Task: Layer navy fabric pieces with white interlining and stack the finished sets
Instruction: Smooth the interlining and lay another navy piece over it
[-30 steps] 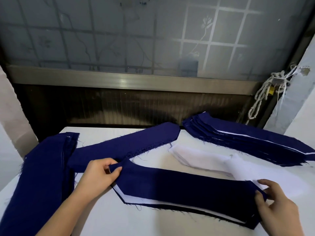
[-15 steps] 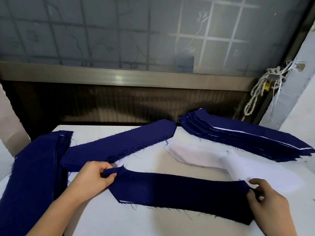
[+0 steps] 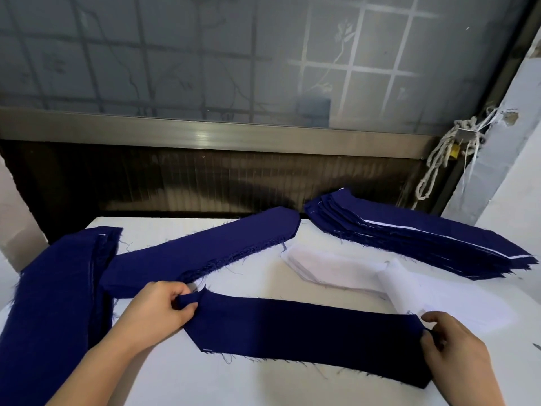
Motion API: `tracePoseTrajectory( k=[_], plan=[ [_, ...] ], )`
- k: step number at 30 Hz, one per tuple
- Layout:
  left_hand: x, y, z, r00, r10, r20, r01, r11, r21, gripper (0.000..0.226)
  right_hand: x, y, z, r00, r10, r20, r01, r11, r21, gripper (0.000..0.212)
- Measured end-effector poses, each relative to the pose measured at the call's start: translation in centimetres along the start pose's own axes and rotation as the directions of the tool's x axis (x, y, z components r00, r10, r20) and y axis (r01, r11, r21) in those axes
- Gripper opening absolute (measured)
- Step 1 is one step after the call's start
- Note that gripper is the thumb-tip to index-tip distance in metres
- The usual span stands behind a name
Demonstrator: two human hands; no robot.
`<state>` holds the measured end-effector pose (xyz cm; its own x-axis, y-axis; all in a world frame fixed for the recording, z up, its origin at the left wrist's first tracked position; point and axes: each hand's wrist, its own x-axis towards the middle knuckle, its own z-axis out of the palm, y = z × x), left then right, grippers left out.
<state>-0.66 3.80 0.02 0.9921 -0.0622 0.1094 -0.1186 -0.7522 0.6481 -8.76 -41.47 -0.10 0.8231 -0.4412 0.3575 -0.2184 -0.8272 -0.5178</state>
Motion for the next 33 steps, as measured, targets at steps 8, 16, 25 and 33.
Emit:
tracePoseTrajectory(
  k=[8,16,25,33],
  plan=[
    [-0.3,0.1,-0.1,1.0,-0.011,0.027,0.01,0.999,0.039,0.017,-0.1,-0.2,-0.1,1.0,0.017,-0.006,-0.017,1.0,-0.012,0.026],
    [-0.5,0.0,-0.4,0.991,0.089,-0.095,-0.065,0.97,0.233,0.026,0.0,-0.3,-0.5,0.99,0.089,-0.108,-0.101,0.988,-0.118,0.033],
    [-0.2,0.0,0.0,0.982,0.085,-0.17,-0.007,0.911,0.413,0.041,0.2,-0.4,-0.5,0.967,0.252,-0.038,-0.254,0.941,-0.224,0.032],
    [0.2,0.1,0.8,0.996,0.027,-0.082,0.007,0.919,0.395,0.058,0.1,-0.5,-0.6,0.981,-0.041,0.188,0.043,0.999,-0.01,0.037]
  ],
)
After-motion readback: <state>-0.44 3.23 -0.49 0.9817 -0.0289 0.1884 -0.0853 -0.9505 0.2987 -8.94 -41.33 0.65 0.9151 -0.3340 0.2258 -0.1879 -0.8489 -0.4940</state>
